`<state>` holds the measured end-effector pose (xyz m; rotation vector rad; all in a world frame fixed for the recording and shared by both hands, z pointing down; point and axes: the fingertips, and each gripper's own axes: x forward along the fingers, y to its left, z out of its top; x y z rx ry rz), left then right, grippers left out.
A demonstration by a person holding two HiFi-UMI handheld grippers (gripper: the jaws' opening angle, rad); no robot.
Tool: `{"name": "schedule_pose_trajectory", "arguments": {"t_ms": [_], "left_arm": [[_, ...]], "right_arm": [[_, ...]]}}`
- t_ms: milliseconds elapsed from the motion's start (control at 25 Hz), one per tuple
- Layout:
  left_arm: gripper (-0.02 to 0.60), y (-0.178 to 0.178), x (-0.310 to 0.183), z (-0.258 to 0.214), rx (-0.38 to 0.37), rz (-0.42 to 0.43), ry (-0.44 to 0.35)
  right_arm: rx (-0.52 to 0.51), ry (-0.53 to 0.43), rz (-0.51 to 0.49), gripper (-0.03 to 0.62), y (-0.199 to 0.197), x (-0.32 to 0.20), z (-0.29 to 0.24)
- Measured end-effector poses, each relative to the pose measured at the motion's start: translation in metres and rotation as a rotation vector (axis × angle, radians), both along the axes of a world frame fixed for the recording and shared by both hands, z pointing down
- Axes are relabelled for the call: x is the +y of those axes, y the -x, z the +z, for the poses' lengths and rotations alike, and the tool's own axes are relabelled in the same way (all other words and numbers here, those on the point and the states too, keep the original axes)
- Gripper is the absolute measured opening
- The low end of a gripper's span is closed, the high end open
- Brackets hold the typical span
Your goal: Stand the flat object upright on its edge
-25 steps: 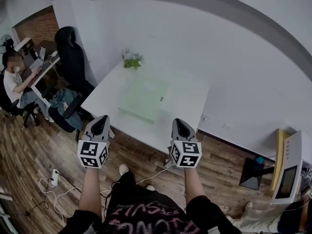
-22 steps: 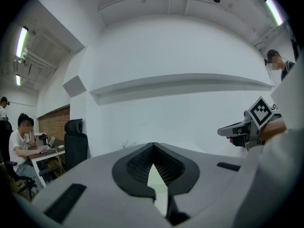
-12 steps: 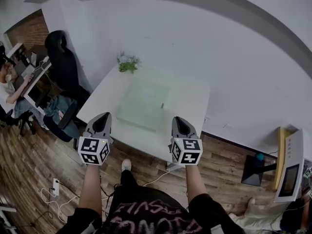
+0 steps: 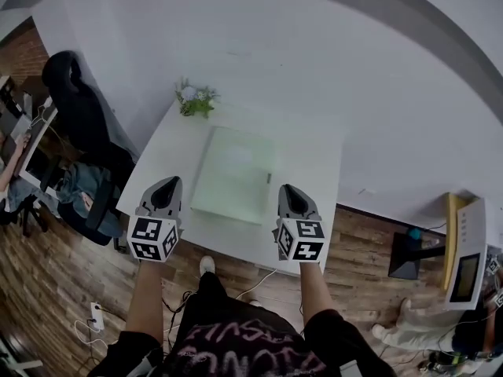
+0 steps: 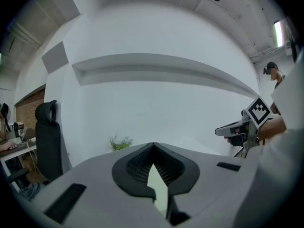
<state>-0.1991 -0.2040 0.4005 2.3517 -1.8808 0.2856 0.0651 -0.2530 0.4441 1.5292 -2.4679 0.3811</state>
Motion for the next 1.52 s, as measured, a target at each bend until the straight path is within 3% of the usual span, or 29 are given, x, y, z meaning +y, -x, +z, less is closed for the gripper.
{"name": "schedule_pose_trajectory", "arguments": {"t_ms": [320, 680, 1080, 1520], "left_arm": [[0.015, 0.030, -0.072, 0.031, 0.027, 0.123, 0.072], [0.015, 0.022, -0.116, 0.055, 0.037, 0.254, 0.138], [0.015, 0.012, -0.128, 0.086, 0.064, 0.280, 0.225], [0.017, 0.000, -0.139, 0.126, 0.056, 0.277, 0.333]], "right_arm": [[0.024, 0.063, 0.126, 0.029, 0.024, -0.034, 0.019], [0.029, 0.122, 0.241, 0.031, 0.023, -0.038, 0.038], [0.013, 0.227, 0.261, 0.035, 0.018, -0.037, 0.073], [-0.038, 0.354, 0.203, 0.124, 0.012, -0.048, 0.119]]}}
